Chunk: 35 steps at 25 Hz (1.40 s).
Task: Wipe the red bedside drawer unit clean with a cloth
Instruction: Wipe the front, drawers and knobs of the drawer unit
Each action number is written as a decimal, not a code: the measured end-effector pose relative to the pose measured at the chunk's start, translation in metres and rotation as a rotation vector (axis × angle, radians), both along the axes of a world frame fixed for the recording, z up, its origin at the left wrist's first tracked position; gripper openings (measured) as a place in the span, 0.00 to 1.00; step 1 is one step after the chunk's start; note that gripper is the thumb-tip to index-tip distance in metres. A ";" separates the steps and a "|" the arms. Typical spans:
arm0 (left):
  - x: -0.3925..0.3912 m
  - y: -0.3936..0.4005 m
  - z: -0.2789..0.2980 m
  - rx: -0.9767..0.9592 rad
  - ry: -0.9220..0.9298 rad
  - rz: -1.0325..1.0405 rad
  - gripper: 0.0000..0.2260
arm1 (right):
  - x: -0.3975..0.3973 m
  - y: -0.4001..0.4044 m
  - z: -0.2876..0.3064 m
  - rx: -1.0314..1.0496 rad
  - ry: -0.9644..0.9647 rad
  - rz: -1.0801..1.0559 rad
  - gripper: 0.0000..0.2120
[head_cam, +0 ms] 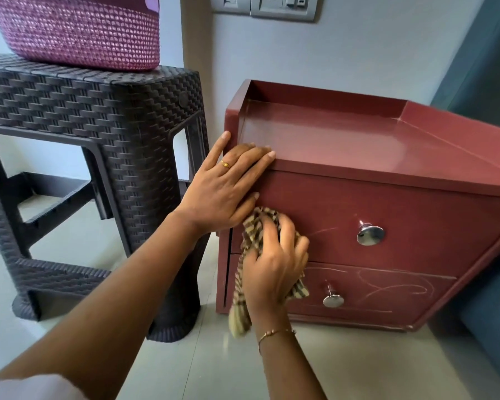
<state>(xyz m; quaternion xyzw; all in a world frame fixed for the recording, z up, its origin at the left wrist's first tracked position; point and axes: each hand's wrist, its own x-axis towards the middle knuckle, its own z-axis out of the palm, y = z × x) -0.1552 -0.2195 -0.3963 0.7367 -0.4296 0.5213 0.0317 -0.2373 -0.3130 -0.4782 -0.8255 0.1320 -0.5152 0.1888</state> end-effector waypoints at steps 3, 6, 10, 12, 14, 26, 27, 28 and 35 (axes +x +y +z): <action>0.000 -0.003 -0.003 -0.023 -0.003 0.005 0.25 | 0.006 -0.004 -0.004 -0.059 -0.016 -0.015 0.18; 0.001 -0.003 -0.003 -0.016 -0.020 0.029 0.28 | -0.006 -0.008 -0.047 -0.126 0.085 0.031 0.16; -0.001 -0.003 -0.003 -0.015 -0.027 0.034 0.34 | -0.013 -0.018 -0.026 -0.031 0.088 -0.013 0.15; -0.001 -0.006 -0.005 -0.039 -0.034 0.046 0.37 | -0.005 -0.032 0.000 0.106 -0.027 -0.095 0.17; 0.000 -0.008 -0.007 -0.054 -0.035 0.053 0.39 | -0.004 -0.036 -0.006 0.144 -0.038 -0.115 0.19; 0.001 -0.011 -0.010 -0.090 -0.041 0.079 0.39 | -0.011 -0.044 -0.032 0.346 -0.034 -0.157 0.17; 0.002 -0.010 -0.009 -0.091 -0.041 0.076 0.40 | -0.018 -0.036 -0.045 0.335 0.027 -0.136 0.17; 0.002 -0.010 -0.010 -0.092 -0.039 0.075 0.40 | -0.023 -0.034 -0.051 0.335 0.051 -0.125 0.16; 0.001 -0.011 -0.010 -0.092 -0.033 0.086 0.39 | -0.005 -0.055 0.005 0.456 -0.187 -0.204 0.10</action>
